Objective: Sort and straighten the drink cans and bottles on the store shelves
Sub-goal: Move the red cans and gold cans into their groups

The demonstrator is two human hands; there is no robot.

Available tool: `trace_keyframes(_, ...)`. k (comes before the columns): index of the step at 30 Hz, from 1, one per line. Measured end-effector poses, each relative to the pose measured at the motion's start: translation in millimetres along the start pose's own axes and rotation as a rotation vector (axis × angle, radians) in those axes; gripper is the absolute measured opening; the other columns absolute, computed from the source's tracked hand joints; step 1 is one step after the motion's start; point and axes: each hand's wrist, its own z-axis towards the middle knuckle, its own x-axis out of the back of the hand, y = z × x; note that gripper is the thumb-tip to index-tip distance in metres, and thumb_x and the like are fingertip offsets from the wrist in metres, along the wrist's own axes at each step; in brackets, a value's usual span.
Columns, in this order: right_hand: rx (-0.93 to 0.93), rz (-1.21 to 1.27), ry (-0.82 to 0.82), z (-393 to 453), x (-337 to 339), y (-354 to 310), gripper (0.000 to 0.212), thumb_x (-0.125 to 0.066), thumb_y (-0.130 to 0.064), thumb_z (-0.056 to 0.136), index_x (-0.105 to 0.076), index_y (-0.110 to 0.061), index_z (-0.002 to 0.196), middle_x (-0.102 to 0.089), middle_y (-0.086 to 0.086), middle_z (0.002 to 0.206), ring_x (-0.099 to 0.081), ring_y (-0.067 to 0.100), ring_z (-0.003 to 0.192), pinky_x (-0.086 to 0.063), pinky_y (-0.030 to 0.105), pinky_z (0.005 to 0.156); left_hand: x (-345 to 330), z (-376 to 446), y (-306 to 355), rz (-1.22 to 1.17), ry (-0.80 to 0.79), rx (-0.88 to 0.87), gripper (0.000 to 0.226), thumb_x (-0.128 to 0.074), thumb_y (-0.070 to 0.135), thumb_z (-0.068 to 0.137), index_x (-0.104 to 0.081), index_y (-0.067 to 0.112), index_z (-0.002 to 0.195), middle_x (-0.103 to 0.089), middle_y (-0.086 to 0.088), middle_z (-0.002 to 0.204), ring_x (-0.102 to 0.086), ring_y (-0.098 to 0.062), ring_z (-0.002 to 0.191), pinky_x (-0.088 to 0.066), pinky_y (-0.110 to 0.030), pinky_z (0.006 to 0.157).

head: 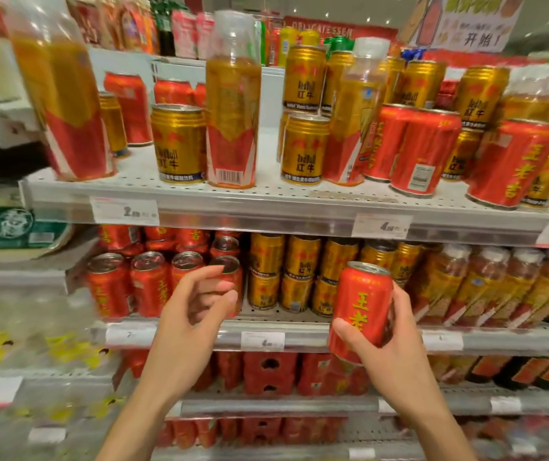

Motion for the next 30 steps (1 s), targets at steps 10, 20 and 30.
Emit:
trace_keyframes(10, 0.099, 0.046, -0.046, 19, -20, -26, 0.091, -0.079, -0.050, 0.063, -0.035, -0.041, 0.143, -0.063, -0.015, 0.118, -0.065, -0.011, 0.094, -0.052, 0.005, 0.068, 31, 12, 17, 0.031, 0.047, -0.067, 0.031, -0.068, 0.019, 0.092, -0.062, 0.032, 0.120, -0.071, 0.008, 0.105, -0.068, -0.010, 0.092, -0.057, -0.023, 0.079)
trace_keyframes(20, 0.227, -0.025, -0.017, 32, -63, -94, 0.098, -0.080, -0.052, 0.061, -0.028, -0.043, 0.144, -0.061, -0.024, 0.116, -0.062, -0.016, 0.097, -0.052, 0.007, 0.069, 82, 63, 41, 0.058, 0.034, -0.242, 0.033, -0.070, 0.026, 0.090, -0.061, 0.043, 0.117, -0.072, 0.015, 0.107, -0.068, -0.008, 0.098, -0.050, -0.025, 0.088)
trace_keyframes(30, 0.479, -0.117, -0.021, 77, -102, -172, 0.085, -0.080, -0.047, 0.068, -0.027, -0.043, 0.134, -0.053, -0.033, 0.114, -0.057, -0.023, 0.101, -0.047, 0.001, 0.076, 98, 138, 74, 0.340, 0.024, -0.525, 0.060, -0.072, 0.034, 0.089, -0.042, 0.036, 0.141, -0.045, 0.013, 0.138, -0.050, 0.000, 0.123, -0.047, -0.028, 0.103)
